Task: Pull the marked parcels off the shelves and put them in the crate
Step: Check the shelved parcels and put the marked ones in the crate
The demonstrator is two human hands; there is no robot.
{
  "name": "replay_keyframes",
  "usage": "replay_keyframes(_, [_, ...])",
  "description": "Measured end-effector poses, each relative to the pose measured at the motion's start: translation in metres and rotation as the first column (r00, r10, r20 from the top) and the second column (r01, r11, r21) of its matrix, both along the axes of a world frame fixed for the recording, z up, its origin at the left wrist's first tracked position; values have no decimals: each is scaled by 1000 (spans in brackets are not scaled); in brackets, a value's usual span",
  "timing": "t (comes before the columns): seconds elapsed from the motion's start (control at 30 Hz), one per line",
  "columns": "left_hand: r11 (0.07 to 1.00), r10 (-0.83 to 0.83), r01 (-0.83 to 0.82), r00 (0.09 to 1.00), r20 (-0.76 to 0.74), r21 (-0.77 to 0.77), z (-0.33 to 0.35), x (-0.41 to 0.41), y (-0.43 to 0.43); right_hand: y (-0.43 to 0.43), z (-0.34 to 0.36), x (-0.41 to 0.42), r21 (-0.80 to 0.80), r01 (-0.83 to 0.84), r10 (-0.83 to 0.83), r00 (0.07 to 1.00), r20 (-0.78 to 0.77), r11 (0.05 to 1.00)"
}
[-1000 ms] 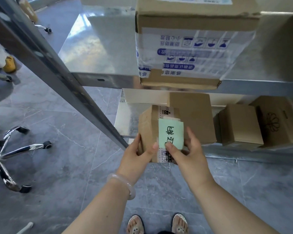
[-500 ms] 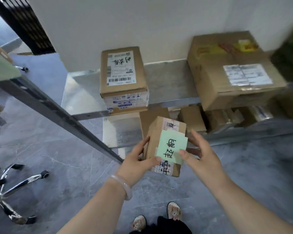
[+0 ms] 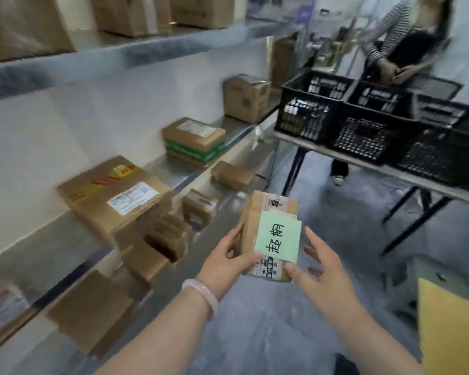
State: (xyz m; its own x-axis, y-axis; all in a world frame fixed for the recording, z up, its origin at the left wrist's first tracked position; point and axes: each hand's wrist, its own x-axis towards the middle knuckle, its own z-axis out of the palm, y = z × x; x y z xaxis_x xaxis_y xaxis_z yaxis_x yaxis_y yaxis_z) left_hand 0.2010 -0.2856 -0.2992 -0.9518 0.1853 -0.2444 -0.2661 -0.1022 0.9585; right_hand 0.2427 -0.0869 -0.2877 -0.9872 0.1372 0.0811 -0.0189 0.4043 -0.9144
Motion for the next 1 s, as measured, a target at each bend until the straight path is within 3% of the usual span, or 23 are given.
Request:
replay_keyframes(0.13, [970, -241, 243, 969, -52, 31, 29, -12, 112, 91, 35, 40, 24, 251, -246, 962, -115, 968])
replay_keyframes(0.3, [864, -493, 501, 863, -111, 54, 70, -9, 248, 189, 67, 95, -66, 527, -529, 825, -199, 847])
replay_keyframes(0.53, [596, -786, 801, 598, -155, 64, 107, 37, 403, 281, 92, 175, -140, 738, -745, 619, -250, 660])
replay_keyframes(0.67, [425, -894, 905, 425, -145, 33, 118, 69, 471, 316, 105, 228, -209, 841, -859, 448, -247, 499])
replay_keyframes(0.9, [123, -983, 992, 123, -134, 4, 134, 137, 573, 339, 104, 297, -181, 969, -974, 137, -182, 170])
replay_keyframes(1.0, [62, -992, 998, 62, -112, 9, 135, 163, 605, 341, 104, 318, -204, 979, -988, -18, -152, 14])
